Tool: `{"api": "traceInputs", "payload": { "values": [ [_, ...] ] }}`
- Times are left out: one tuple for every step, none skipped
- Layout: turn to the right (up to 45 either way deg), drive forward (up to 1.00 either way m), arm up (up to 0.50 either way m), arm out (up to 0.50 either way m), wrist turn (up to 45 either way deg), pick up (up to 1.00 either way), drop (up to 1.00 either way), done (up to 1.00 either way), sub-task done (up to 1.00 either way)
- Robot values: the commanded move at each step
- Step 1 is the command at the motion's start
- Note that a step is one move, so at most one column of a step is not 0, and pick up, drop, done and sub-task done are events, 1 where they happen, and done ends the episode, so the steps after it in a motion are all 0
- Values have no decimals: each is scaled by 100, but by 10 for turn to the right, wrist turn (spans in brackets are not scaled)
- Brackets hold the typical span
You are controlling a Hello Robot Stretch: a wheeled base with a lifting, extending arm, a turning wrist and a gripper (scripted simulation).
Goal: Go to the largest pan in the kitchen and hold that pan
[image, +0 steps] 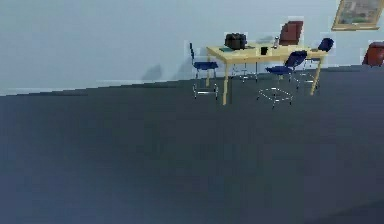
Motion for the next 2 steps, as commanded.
{"api": "traceInputs", "payload": {
  "values": [
    [-150,0,0,0,0,0,0,0,0],
    [0,30,0,0,0,0,0,0,0]
  ]
}}
